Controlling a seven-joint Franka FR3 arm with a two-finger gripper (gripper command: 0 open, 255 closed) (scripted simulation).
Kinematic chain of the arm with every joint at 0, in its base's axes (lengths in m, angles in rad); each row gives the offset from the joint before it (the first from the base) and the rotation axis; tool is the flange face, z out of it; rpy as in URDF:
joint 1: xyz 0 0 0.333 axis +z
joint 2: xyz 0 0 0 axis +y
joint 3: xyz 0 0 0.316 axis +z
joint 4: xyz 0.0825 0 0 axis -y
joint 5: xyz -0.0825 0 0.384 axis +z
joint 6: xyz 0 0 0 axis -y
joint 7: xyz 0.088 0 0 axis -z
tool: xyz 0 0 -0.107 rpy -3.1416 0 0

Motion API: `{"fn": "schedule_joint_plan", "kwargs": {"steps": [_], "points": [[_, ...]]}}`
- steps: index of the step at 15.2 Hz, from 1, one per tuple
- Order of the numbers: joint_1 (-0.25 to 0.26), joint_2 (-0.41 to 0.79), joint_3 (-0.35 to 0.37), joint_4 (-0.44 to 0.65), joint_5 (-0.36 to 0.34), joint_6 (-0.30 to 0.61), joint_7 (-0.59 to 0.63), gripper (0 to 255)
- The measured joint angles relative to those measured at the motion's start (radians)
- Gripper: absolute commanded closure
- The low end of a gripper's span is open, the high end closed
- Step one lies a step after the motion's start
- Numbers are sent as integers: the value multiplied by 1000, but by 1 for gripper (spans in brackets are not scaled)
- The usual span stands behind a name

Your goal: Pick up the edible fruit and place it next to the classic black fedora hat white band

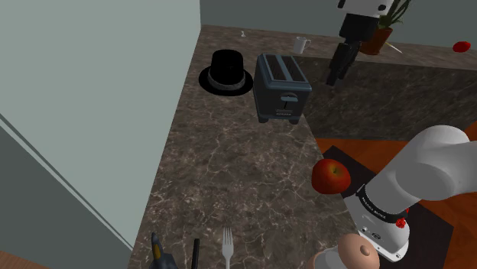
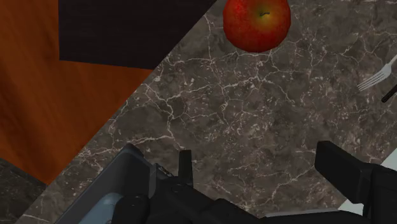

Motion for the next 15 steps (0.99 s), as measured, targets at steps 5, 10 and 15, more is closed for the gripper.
{"fn": "schedule_joint_plan", "kwargs": {"steps": [5,10,15], "points": [[12,-117,56,-116,10,16,49,0],[51,-309,158,-295,50,29,134,0],[129,-486,290,-435,126,9,240,0]]}}
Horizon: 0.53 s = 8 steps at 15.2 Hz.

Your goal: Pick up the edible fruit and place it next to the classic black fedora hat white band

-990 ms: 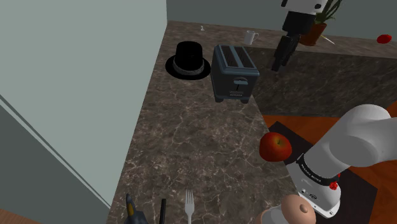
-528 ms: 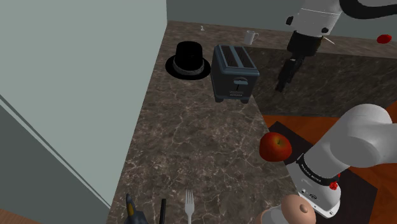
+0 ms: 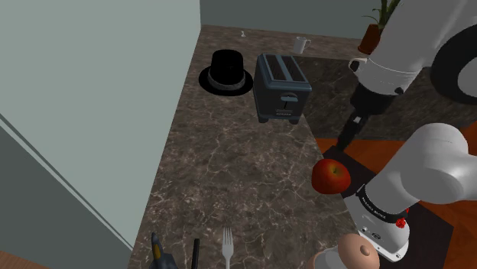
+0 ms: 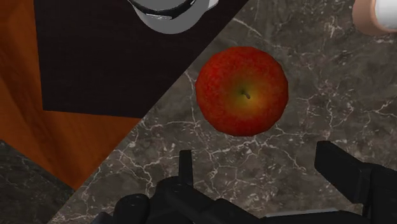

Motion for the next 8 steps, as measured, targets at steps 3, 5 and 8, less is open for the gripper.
{"fn": "schedule_joint_plan", "kwargs": {"steps": [3,5,8], "points": [[72,-102,97,-73,67,-23,78,0],[96,-134,126,-113,91,-17,97,0],[114,-144,152,-155,114,13,104,0]]}}
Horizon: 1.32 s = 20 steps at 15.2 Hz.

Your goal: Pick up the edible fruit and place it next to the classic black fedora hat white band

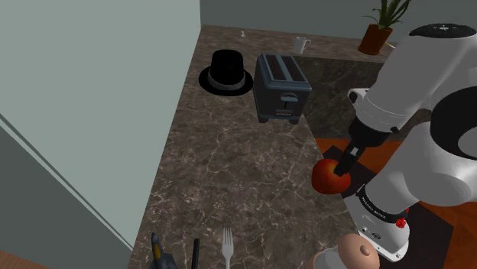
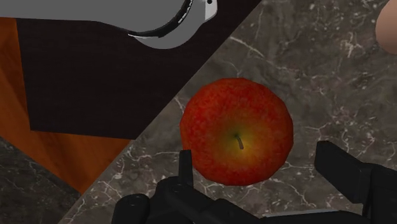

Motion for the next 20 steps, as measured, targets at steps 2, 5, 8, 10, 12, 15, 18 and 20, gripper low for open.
{"fn": "schedule_joint_plan", "kwargs": {"steps": [2,5,8,10,12,15,18,20], "points": [[15,-16,13,-31,14,13,4,0],[21,-17,21,-50,23,29,5,0],[21,-17,23,-52,24,31,5,0],[21,-17,23,-52,24,31,5,255],[21,-17,23,-52,24,31,5,255],[21,-17,23,-52,24,31,5,255],[21,-17,23,-52,24,31,5,255],[21,-17,23,-52,24,31,5,255]]}}
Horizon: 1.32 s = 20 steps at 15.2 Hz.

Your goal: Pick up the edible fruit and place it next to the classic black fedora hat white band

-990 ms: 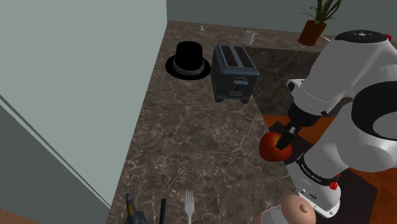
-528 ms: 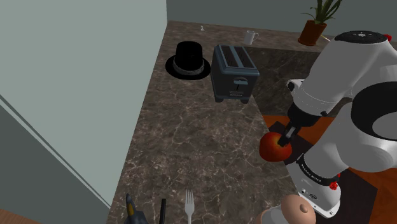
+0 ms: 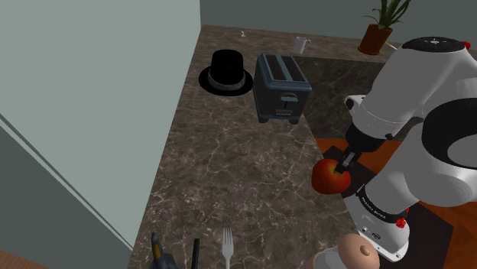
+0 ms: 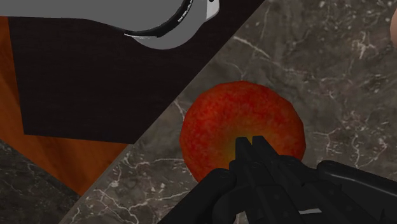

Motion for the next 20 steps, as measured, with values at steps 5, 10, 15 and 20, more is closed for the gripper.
{"fn": "schedule_joint_plan", "kwargs": {"steps": [5,10,15,20], "points": [[-25,12,-30,54,-31,-38,-8,255],[-49,26,-66,124,-68,-91,-16,255],[-71,53,-94,197,-97,-134,-21,255],[-88,80,-121,271,-124,-181,-25,255]]}}
